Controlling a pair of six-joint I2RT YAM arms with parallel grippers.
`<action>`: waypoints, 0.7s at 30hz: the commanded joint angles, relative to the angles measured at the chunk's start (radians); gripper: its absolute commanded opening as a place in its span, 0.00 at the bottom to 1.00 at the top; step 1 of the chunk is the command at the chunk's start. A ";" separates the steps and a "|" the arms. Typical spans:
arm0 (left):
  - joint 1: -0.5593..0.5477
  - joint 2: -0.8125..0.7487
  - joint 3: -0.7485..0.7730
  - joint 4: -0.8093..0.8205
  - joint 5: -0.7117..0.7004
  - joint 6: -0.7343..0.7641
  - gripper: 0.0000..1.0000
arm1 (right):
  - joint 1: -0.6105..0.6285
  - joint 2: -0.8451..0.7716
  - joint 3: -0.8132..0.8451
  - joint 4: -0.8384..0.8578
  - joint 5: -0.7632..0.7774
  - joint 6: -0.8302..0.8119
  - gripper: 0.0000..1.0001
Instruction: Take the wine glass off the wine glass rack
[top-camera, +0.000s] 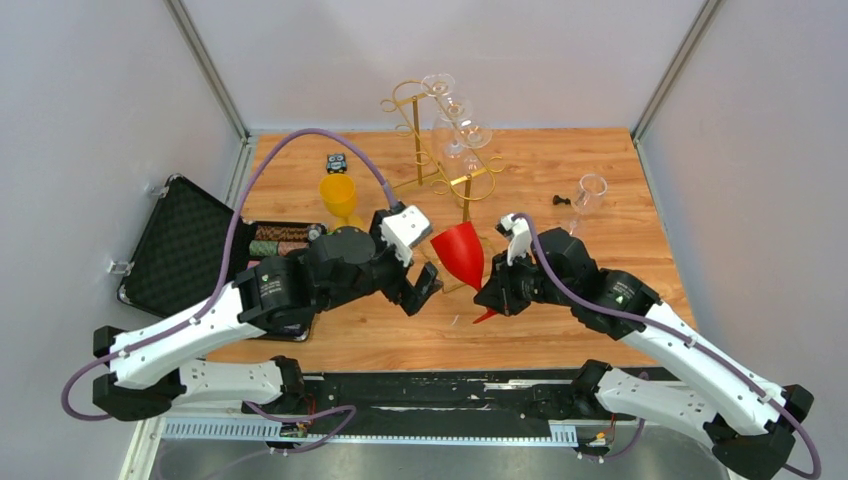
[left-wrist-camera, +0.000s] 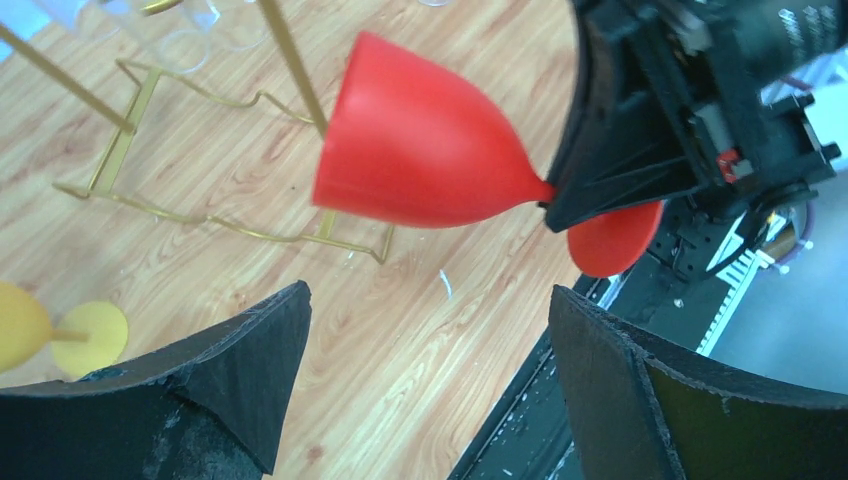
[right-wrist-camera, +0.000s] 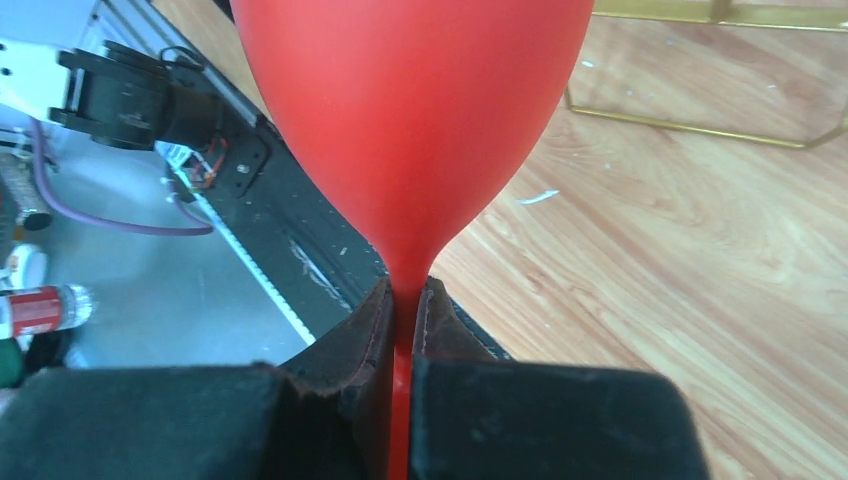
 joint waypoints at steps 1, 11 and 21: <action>0.119 -0.056 -0.027 0.075 0.110 -0.101 0.96 | 0.004 -0.021 -0.007 0.002 0.081 -0.116 0.00; 0.386 -0.091 -0.050 0.079 0.316 -0.246 0.96 | 0.004 -0.014 -0.017 0.029 0.047 -0.360 0.00; 0.639 -0.095 -0.083 0.065 0.615 -0.387 0.96 | 0.006 -0.146 -0.094 0.193 -0.071 -0.729 0.00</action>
